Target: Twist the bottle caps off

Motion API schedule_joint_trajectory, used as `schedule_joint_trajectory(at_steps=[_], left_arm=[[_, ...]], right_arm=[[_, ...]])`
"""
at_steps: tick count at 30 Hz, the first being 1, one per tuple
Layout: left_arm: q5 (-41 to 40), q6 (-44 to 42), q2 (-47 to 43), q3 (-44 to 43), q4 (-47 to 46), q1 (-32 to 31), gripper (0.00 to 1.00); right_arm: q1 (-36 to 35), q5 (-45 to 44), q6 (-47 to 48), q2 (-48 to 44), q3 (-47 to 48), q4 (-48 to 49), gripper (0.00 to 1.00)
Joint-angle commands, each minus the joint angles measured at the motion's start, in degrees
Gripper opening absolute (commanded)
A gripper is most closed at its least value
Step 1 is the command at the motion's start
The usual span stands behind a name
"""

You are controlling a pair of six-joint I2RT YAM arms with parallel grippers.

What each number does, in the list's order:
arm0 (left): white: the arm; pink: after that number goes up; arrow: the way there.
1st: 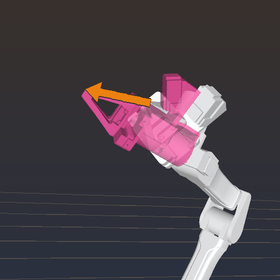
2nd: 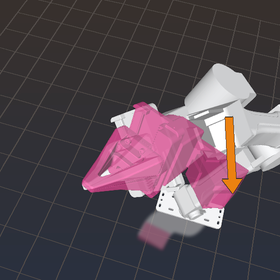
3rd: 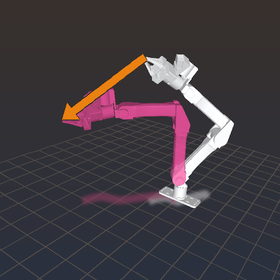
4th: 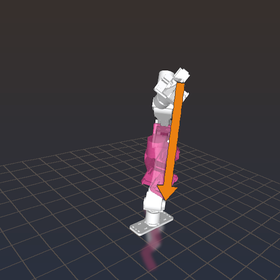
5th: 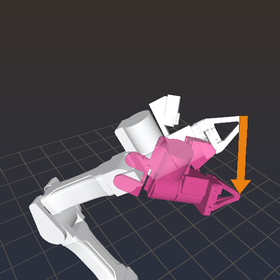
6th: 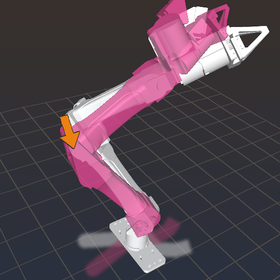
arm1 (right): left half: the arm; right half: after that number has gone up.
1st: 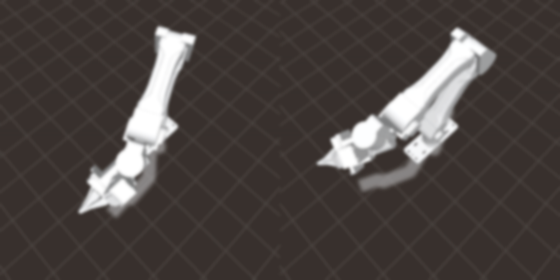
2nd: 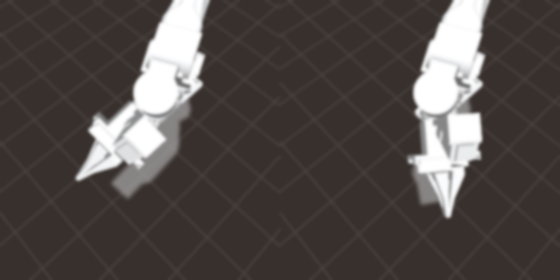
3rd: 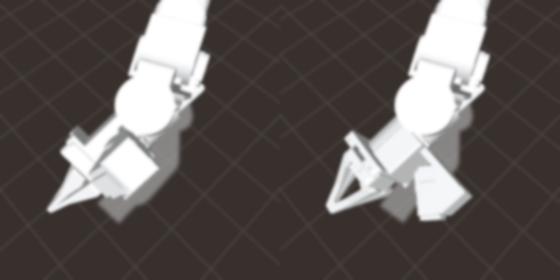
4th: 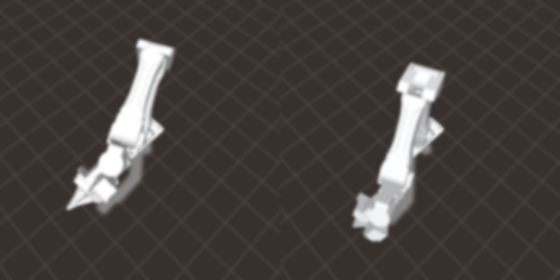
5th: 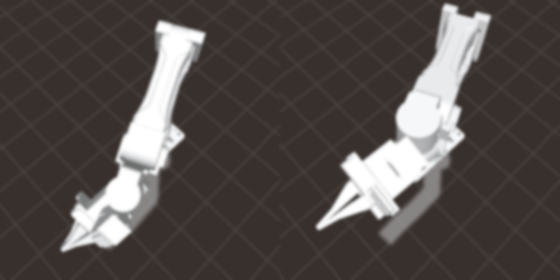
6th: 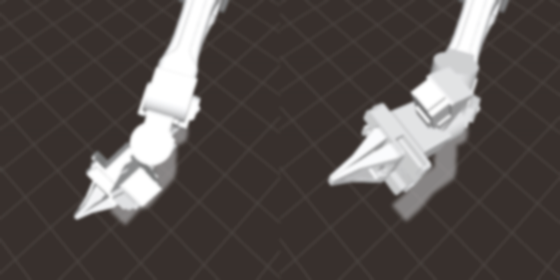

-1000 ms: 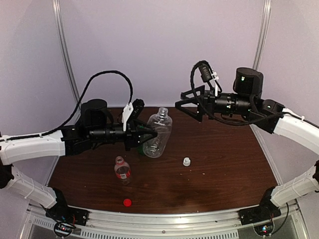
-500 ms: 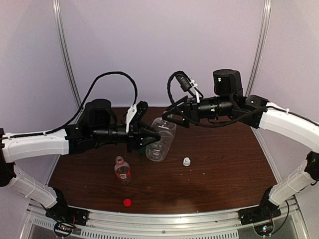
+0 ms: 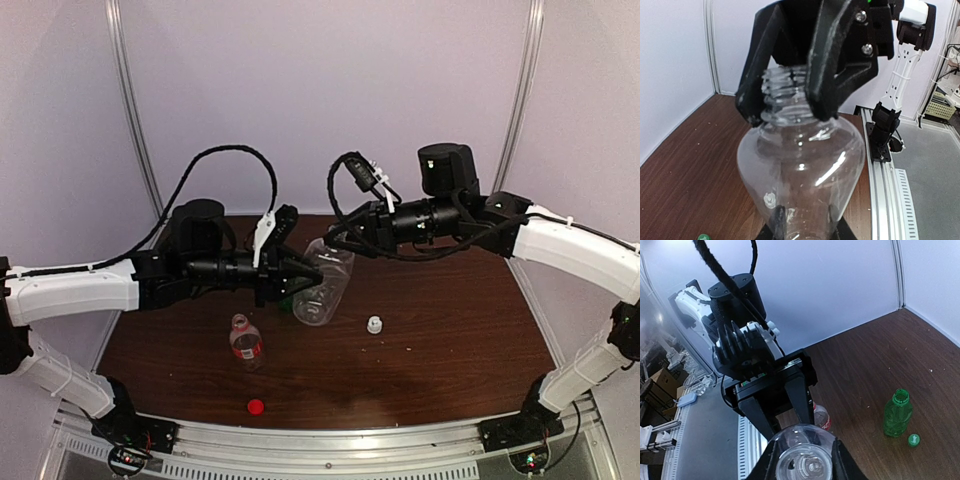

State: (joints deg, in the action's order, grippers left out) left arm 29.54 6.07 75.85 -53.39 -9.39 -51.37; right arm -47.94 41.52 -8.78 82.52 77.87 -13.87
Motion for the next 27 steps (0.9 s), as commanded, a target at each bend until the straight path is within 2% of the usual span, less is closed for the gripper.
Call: schedule_joint_trajectory(at_steps=[1,5,10,11,15,17,20,27], left_arm=[[0.56,0.09,-0.04,-1.97,-3.67,0.13,0.05],[0.46,0.0,-0.09,-1.62,-4.15,0.14,0.09],[0.86,0.78,-0.12,-0.35,-6.11,0.13,0.27],[1.06,1.0,0.1,-0.24,-6.25,0.13,0.32],[1.3,1.29,0.93,-0.38,-5.35,0.13,0.68],[0.24,1.25,1.05,-0.57,-4.21,0.13,0.82],[-1.71,0.89,0.6,-0.49,-3.16,0.13,0.97],[-6.68,0.27,-1.92,-0.16,-1.28,0.13,0.98]], right_arm=[[-0.4,-0.12,0.68,0.06,1.84,-0.43,0.21],[-0.39,-1.13,1.38,-0.49,1.74,-0.73,0.02],[-0.35,-4.14,2.72,-1.52,1.35,-1.62,0.0],[-0.39,-4.56,2.89,-1.63,1.26,-1.9,0.0],[-0.39,-6.05,3.12,-2.21,0.4,-2.05,0.0],[-0.4,-6.5,3.06,-2.44,-0.27,-1.87,0.0],[-0.38,-6.99,2.8,-2.75,-1.1,-1.61,0.0],[-0.39,-15.61,3.07,-4.03,-6.06,-1.0,0.0]])
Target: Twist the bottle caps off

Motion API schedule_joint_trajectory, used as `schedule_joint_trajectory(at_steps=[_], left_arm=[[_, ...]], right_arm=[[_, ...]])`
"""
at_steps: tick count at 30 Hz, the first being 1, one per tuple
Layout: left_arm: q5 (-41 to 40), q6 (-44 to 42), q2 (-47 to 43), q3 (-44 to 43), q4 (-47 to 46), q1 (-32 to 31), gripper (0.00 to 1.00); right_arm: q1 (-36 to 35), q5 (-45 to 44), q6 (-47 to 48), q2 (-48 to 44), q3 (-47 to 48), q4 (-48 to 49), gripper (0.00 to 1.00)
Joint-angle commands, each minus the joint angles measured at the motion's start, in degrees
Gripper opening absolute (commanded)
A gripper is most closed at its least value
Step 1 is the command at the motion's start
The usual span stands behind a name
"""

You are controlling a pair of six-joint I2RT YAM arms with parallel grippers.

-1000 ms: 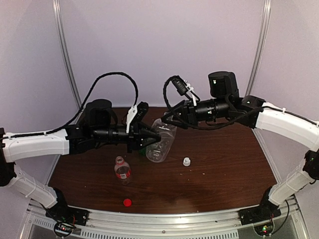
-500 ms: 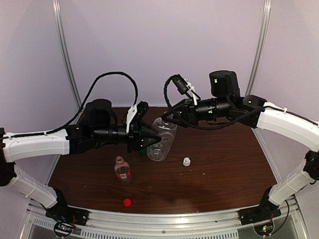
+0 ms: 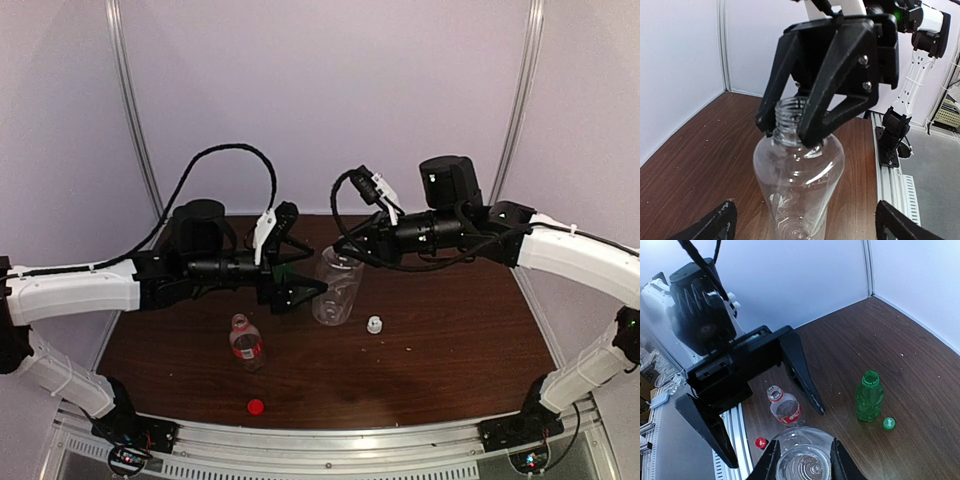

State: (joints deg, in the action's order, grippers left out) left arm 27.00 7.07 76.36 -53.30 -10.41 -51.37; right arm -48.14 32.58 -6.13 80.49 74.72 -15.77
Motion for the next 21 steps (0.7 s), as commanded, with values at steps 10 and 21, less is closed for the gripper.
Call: schedule_joint_trajectory(at_steps=[10,21], left_arm=[[-25.79,1.85,-5.58,-1.56,7.27,0.16,0.98],[-32.51,2.19,-7.67,-0.94,8.94,0.18,0.98]], right_arm=[[-2.35,-17.33,-1.58,-2.97,-16.65,14.14,0.0],[-7.05,-25.28,-1.23,-0.3,-23.65,22.48,0.0]])
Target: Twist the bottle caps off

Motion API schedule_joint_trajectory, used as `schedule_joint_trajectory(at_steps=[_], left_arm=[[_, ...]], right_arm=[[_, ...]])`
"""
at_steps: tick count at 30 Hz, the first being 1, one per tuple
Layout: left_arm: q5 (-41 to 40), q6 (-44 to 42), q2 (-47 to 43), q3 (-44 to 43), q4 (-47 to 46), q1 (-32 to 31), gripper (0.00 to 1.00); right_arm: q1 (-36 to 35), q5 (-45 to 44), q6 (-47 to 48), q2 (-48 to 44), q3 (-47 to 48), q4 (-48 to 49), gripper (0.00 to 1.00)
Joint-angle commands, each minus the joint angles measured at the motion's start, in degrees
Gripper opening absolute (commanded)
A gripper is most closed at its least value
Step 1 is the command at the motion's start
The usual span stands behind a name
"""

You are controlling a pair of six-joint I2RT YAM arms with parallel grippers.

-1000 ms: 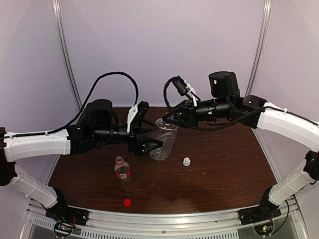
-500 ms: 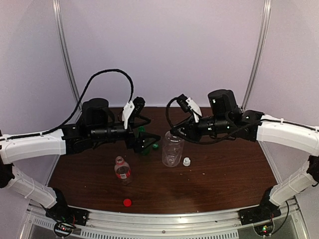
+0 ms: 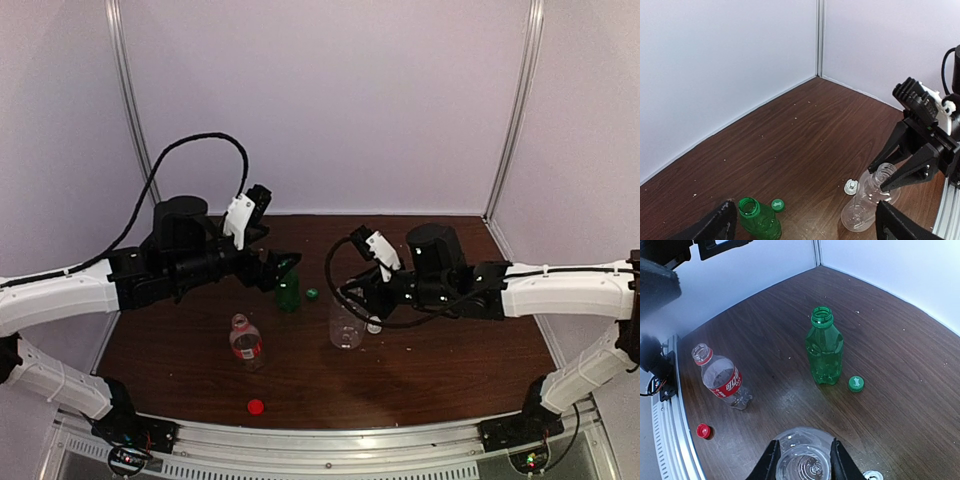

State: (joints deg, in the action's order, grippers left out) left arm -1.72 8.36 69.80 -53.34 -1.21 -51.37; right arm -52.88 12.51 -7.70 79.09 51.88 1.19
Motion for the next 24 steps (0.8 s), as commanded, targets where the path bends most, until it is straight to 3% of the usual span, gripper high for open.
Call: schedule_joint_trajectory(at_steps=[1,15,24], left_arm=[[-4.14,0.95,-1.15,-0.89,-0.2,0.14,0.98],[-5.42,0.69,-1.32,-0.54,-0.1,0.13,0.98],[-5.95,0.35,-1.66,-0.45,-0.12,0.14,0.98]], right_arm=[[-2.73,-5.79,0.48,1.53,-0.97,5.77,0.01],[-5.29,-7.04,0.94,5.84,-1.46,5.75,0.14],[-5.39,-6.58,0.33,5.47,-2.57,5.59,0.34]])
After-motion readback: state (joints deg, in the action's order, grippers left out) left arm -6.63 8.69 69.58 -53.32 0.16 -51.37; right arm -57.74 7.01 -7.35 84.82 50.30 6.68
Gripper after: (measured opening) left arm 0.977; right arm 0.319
